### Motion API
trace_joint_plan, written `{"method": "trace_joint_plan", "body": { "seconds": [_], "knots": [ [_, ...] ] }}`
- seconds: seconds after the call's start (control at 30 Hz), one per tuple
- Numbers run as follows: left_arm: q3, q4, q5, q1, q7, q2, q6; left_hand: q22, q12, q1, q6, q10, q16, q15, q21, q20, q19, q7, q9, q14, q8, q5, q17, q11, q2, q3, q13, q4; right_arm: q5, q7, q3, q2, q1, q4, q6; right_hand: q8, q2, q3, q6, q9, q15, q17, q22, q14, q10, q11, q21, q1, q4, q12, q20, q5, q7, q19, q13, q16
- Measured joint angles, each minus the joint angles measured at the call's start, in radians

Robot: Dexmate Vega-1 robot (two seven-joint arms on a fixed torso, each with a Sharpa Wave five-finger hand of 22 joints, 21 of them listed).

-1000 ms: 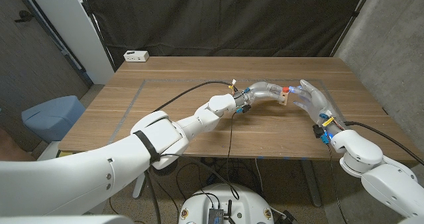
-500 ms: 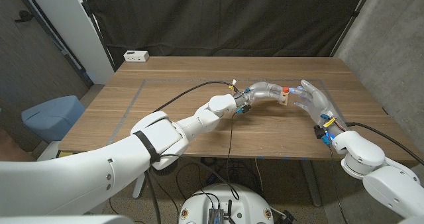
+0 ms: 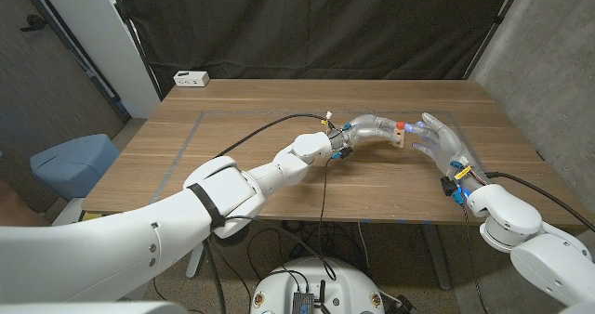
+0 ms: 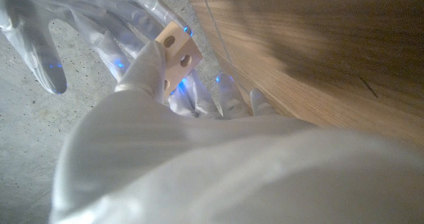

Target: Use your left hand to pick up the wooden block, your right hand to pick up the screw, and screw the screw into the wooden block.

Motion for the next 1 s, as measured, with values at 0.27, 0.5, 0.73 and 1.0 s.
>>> {"method": "trace_joint_plan", "body": {
  "seconds": [0.27,0.5,0.73,1.0],
  "knots": [
    [0.000,0.000,0.000,0.000,-0.001,0.000,0.001,0.000,0.000,0.000,0.000,0.000,0.000,0.000,0.000,0.000,0.000,0.000,0.000,0.000,0.000,0.003,0.000,0.000,0.000,0.000,0.000,0.000,0.000,0.020,0.001,0.000,-0.001,0.002,0.007,0.000,0.000,0.000,0.028,-0.002,-0.004,0.000,0.000,0.004,0.006,-0.004,0.000,0.000,0.000,0.000,0.000,0.000,0.004,0.000,0.000,0.000],
    [0.000,0.000,0.000,0.001,-0.001,0.001,0.001,0.000,0.000,0.000,0.000,-0.002,0.000,0.000,0.000,0.000,0.000,0.000,0.000,0.000,0.000,0.003,0.000,-0.001,0.000,0.000,0.000,0.000,0.000,0.029,0.001,0.000,-0.002,0.006,0.015,0.000,0.000,0.000,0.033,-0.002,-0.004,0.000,0.000,0.004,0.015,-0.006,0.000,0.000,0.000,0.000,0.000,0.000,0.010,0.000,0.000,0.000],
    [-0.001,-0.003,0.000,0.003,-0.001,0.004,-0.002,0.000,0.000,0.000,0.000,-0.002,0.000,0.000,0.000,0.000,0.000,0.000,0.000,0.000,0.000,0.003,0.000,-0.001,0.000,0.000,0.000,0.000,-0.001,0.030,0.005,0.003,-0.010,0.006,0.020,0.000,0.004,0.003,0.044,-0.002,-0.007,0.000,0.000,0.007,0.024,0.003,0.000,0.004,-0.003,0.000,0.000,0.000,0.009,0.000,0.000,0.000],
    [-0.002,-0.012,0.001,0.008,-0.003,0.009,-0.015,0.000,0.000,0.000,0.000,-0.003,0.000,-0.005,0.000,0.000,0.000,0.000,0.000,0.006,0.000,0.003,0.000,-0.001,0.000,0.000,0.000,0.000,-0.013,0.016,0.017,0.012,-0.025,-0.005,0.023,0.000,0.004,0.004,0.046,-0.002,-0.002,0.000,0.000,0.020,0.035,0.014,0.000,0.004,-0.004,0.000,-0.004,0.000,0.012,0.003,0.000,0.003]
  ]
}}
